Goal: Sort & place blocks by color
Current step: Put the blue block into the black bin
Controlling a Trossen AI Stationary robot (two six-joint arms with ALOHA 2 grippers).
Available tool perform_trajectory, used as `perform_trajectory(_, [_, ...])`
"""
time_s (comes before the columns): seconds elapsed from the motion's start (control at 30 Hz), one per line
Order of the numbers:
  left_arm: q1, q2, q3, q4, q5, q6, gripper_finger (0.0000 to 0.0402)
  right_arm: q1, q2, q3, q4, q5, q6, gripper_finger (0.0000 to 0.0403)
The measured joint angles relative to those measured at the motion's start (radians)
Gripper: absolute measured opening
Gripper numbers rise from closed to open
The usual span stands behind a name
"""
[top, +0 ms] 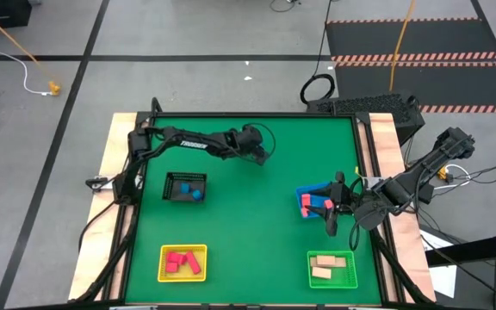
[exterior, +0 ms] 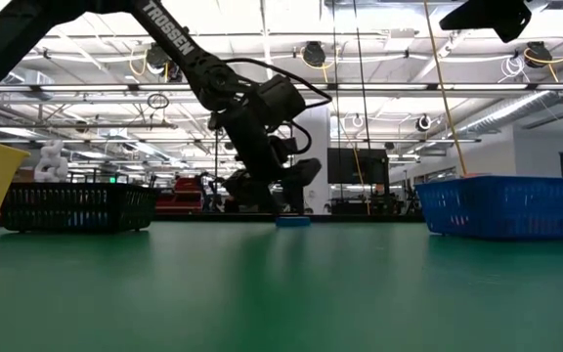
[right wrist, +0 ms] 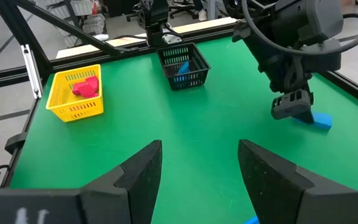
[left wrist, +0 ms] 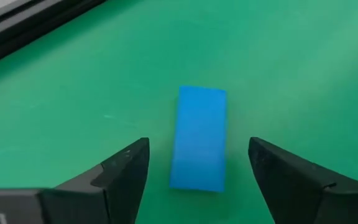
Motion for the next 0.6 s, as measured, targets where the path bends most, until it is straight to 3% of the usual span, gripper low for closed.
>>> perform_trajectory(0.3, [-0.006, 0.013, -0.001, -0.01, 0.012, 0.0, 0.0222, 0.0, 0.0, 0.0, 0.0, 0.0, 0.0, 0.0203])
perform_trajectory(0.6, [-0.01, 0.023, -0.002, -0.002, 0.01, -0.001, 0.0208, 0.0, 0.0, 0.0, 0.0, 0.0, 0.0, 0.0203])
